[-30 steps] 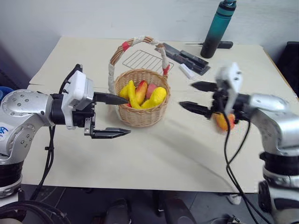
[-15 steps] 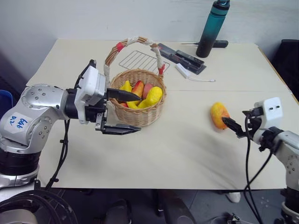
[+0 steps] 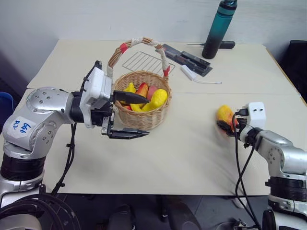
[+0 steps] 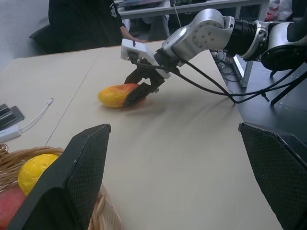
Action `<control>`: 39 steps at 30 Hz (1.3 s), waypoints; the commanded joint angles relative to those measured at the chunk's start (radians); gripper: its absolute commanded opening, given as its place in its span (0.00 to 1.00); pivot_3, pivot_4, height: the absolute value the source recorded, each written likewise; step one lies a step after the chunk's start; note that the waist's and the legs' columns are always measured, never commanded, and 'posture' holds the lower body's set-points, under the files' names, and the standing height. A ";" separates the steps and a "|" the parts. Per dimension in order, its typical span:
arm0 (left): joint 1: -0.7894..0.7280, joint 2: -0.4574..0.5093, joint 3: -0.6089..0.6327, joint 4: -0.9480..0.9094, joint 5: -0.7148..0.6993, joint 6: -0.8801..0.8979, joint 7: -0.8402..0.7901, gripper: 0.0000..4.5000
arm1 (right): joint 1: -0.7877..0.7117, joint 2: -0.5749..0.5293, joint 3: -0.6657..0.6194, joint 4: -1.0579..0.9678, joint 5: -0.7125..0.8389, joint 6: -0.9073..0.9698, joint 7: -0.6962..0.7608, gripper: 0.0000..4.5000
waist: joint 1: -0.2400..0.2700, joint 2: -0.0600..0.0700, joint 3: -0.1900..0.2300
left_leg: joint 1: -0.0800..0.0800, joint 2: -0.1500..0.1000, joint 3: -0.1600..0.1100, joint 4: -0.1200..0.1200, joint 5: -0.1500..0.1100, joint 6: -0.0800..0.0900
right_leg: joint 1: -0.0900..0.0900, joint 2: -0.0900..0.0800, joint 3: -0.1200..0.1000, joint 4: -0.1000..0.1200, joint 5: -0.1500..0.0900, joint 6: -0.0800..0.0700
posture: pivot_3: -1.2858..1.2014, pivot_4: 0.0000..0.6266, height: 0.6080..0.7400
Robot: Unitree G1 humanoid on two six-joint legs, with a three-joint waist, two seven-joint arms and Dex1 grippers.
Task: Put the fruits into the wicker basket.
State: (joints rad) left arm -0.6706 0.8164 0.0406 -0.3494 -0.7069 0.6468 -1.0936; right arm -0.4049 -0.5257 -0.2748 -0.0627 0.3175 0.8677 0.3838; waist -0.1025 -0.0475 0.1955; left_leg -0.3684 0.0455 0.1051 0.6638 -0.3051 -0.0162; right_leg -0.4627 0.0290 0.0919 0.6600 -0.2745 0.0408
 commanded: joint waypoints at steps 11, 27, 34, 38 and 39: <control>0.113 0.139 0.188 -0.047 -0.042 0.047 -0.001 1.00 | -0.165 -0.010 0.080 -0.309 0.295 0.180 0.193 0.56 | -0.020 0.002 0.001 | 0.000 0.002 0.001 -0.001 0.000 -0.001 | -0.001 0.001 0.000 0.001 0.000 0.000 | 0.52 0.24 1.00; 0.201 0.183 0.365 -0.111 -0.179 0.152 0.142 1.00 | -0.677 0.361 0.464 0.237 0.065 -0.160 0.142 0.72 | -0.013 0.000 0.000 | -0.004 0.001 -0.004 -0.001 0.000 0.000 | -0.002 -0.002 -0.005 -0.004 0.000 -0.002 | 0.52 0.24 1.00; 0.211 0.196 0.377 -0.114 -0.192 0.153 0.148 1.00 | -0.640 0.328 0.408 0.105 0.104 -0.132 0.199 0.99 | -0.009 0.000 0.000 | -0.006 0.002 -0.003 -0.001 0.000 -0.002 | -0.003 -0.003 -0.006 -0.005 0.000 -0.002 | 0.52 0.24 1.00; 0.199 0.203 0.362 -0.091 -0.183 0.144 0.135 1.00 | -0.519 0.191 0.287 -0.171 0.282 0.009 0.294 0.99 | -0.003 0.000 0.000 | -0.006 0.002 -0.004 -0.002 -0.001 -0.002 | -0.003 -0.003 -0.007 -0.004 0.000 -0.002 | 0.52 0.24 1.00; 0.193 0.203 0.354 -0.085 -0.178 0.139 0.131 1.00 | -0.478 0.141 0.265 -0.225 0.293 0.042 0.293 0.99 | 0.001 0.000 0.000 | -0.006 0.002 -0.004 -0.002 -0.001 -0.002 | -0.003 -0.003 -0.007 -0.005 0.000 -0.002 | 0.52 0.24 1.00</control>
State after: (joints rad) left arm -0.4624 1.0018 0.3813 -0.4322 -0.8801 0.8049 -0.9558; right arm -0.9138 -0.3310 0.0551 -0.1727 0.5598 0.8556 0.6602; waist -0.1010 -0.0476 0.1957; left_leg -0.3742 0.0472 0.1011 0.6624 -0.3060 -0.0176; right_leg -0.4655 0.0261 0.0844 0.6552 -0.2749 0.0394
